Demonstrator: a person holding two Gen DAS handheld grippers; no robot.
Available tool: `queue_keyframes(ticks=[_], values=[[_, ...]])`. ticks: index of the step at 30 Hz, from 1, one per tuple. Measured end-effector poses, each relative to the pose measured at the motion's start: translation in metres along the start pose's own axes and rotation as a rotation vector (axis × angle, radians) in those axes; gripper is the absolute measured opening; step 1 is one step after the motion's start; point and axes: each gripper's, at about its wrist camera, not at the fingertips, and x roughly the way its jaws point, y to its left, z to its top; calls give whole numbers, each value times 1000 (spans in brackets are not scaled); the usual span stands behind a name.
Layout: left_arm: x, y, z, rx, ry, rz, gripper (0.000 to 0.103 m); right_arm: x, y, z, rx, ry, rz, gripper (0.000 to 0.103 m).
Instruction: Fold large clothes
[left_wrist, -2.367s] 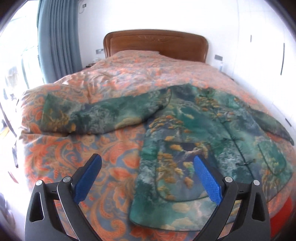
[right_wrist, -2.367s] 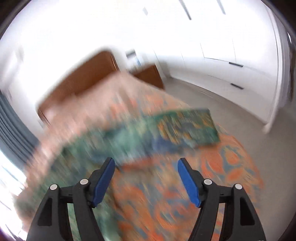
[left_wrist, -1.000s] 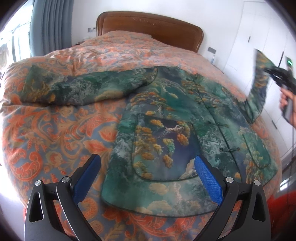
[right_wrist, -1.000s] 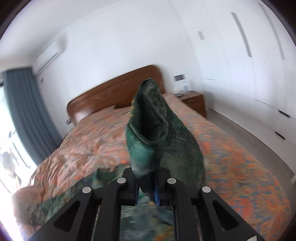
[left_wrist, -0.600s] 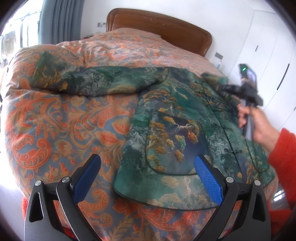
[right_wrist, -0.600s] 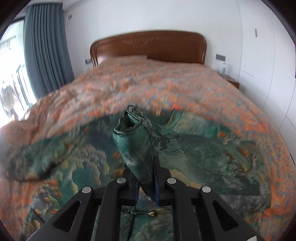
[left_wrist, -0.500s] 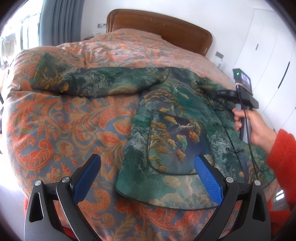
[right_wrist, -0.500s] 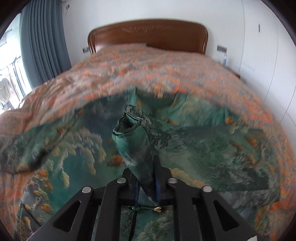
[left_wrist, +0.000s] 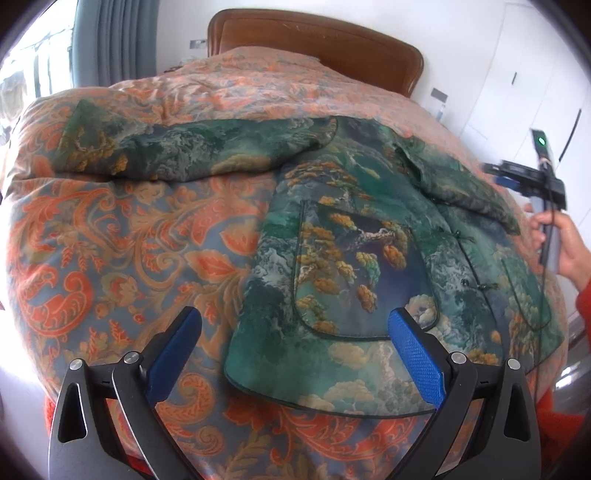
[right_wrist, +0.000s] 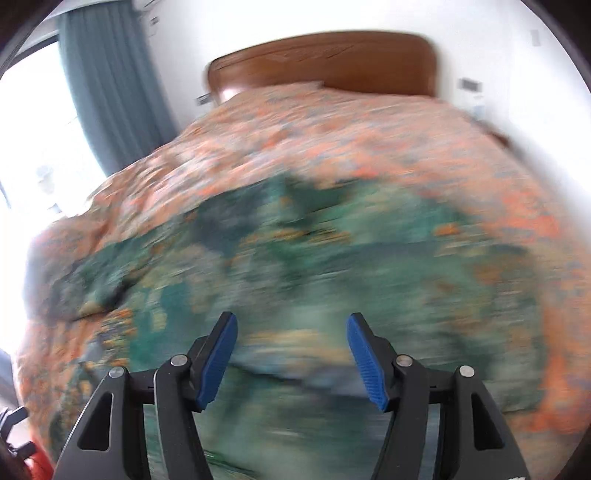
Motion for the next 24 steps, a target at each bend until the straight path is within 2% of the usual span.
queue_keyframes(ticks=[4,7,11,13,16,17,18,20,22,24], values=[[4,-21,30,73,15,-64,101,-28,-89,-2,135,-8,-152,63],[20,-49,74,135,47,-175,101,-31,-125,-9,161,13,-194,63],[61,-96,142,211,125,-350,101,-21,-130,-21,124,30,-193,63],[86,-133,172,342,126,-395,101,-19,-125,-27,103,29,-186,63],[126,-183,191,558,182,-452,101,-24,-121,-32,82,22,-181,63],[144,-195,196,580,218,-463,101,-26,-122,-34,81,19,-176,63],[166,-203,203,564,252,-441,100,-31,-121,-36,81,12,-165,63],[211,-209,215,468,317,-384,99,-39,-122,-41,84,2,-148,63],[245,-209,222,358,374,-357,78,-48,-124,-44,86,-13,-132,63],[272,-208,218,274,448,-355,29,-50,-127,-41,76,-11,-123,63]])
